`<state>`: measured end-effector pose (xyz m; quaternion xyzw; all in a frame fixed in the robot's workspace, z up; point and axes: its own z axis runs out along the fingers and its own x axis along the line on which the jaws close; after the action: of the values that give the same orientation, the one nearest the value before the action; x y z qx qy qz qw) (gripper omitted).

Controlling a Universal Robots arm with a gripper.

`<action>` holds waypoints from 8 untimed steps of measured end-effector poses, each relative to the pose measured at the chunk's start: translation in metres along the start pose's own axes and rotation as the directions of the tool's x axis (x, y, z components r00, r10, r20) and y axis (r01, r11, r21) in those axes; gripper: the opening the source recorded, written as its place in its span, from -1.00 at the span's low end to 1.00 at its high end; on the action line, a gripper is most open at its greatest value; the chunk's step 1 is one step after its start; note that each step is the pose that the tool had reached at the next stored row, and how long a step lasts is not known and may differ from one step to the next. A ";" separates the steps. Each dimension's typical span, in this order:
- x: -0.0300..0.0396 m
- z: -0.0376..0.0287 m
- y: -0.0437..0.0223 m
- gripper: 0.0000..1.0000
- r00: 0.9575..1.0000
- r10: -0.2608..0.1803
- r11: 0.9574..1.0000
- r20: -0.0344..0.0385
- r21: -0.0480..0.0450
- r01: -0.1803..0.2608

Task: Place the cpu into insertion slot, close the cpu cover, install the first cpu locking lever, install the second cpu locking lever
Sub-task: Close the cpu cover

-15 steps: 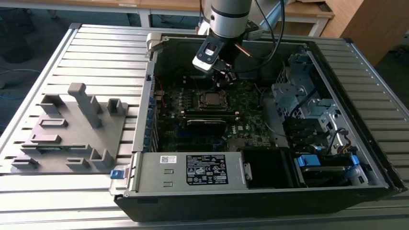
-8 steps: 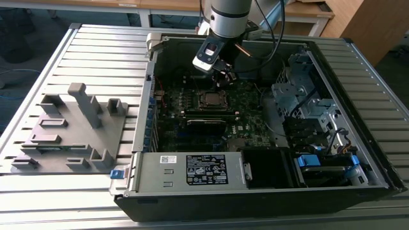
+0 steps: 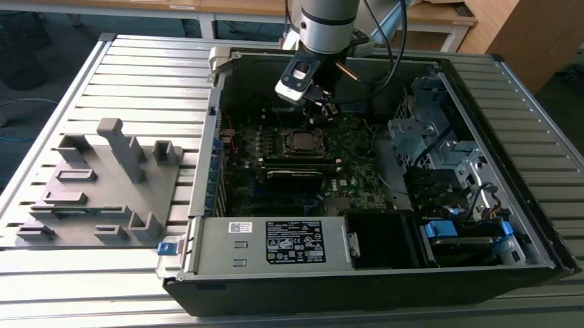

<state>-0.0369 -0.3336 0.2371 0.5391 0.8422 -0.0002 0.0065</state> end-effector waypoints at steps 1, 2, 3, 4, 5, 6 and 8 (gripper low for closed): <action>0.0000 0.0000 -0.0001 -0.80 1.000 0.000 1.000 0.000 0.000 0.000; 0.0000 0.0002 -0.0001 -0.80 1.000 0.000 1.000 0.000 0.000 0.000; 0.0000 0.0004 -0.0001 -0.80 1.000 0.000 1.000 0.000 0.000 0.000; 0.0000 0.0007 -0.0001 -0.80 1.000 -0.001 1.000 0.000 0.000 0.001; 0.0000 0.0010 -0.0001 -0.80 1.000 -0.002 1.000 0.000 0.000 0.002; 0.0000 0.0012 -0.0001 -0.80 1.000 -0.005 1.000 0.000 0.000 0.005; 0.0000 0.0015 -0.0001 -0.80 1.000 -0.012 1.000 0.000 0.000 0.012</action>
<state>-0.0369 -0.3336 0.2356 0.5342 0.8453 -0.0002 0.0065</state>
